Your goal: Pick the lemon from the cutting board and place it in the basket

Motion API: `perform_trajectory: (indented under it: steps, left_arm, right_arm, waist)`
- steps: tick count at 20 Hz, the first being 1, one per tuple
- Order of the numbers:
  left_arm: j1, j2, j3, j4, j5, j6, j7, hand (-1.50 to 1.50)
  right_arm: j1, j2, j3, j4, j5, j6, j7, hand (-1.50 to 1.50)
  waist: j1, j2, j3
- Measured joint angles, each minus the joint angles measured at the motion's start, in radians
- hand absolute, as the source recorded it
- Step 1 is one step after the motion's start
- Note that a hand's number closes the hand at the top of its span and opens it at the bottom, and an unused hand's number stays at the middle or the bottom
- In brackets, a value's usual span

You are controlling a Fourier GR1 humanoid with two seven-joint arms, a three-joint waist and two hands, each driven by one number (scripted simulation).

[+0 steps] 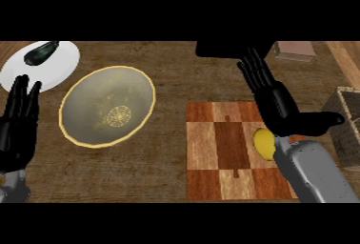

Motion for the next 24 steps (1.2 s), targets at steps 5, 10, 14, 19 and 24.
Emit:
perform_trajectory:
  steps: [5, 10, 14, 19, 24]
  left_arm:
    - [0.078, -0.019, -0.062, 0.077, -0.009, 0.002, 0.114, 0.00]
    - [0.130, -0.032, -0.156, 0.157, -0.030, -0.026, 0.229, 0.00]
    - [0.131, -0.029, -0.170, 0.157, -0.041, -0.026, 0.274, 0.00]
    - [0.144, -0.021, -0.172, 0.149, -0.047, -0.023, 0.306, 0.00]
    - [0.159, -0.016, -0.169, 0.132, -0.050, -0.018, 0.326, 0.00]
  right_arm:
    - [-0.073, -0.031, -0.041, 0.001, -0.086, 0.112, 0.036, 1.50]
    - [-0.099, -0.026, 0.068, -0.028, -0.076, 0.260, 0.020, -1.50]
    - [-0.066, 0.000, 0.180, -0.087, 0.066, 0.185, 0.046, -1.50]
    - [-0.107, -0.115, 0.217, -0.143, 0.266, 0.104, 0.189, -1.50]
    - [-0.220, -0.321, 0.178, -0.184, 0.409, 0.148, 0.358, -1.50]
  waist:
    - [-0.022, 0.026, 0.027]
    - [-0.030, 0.031, 0.038]
    - [-0.046, 0.020, 0.044]
    - [-0.068, 0.009, 0.044]
    - [-0.076, 0.004, 0.044]
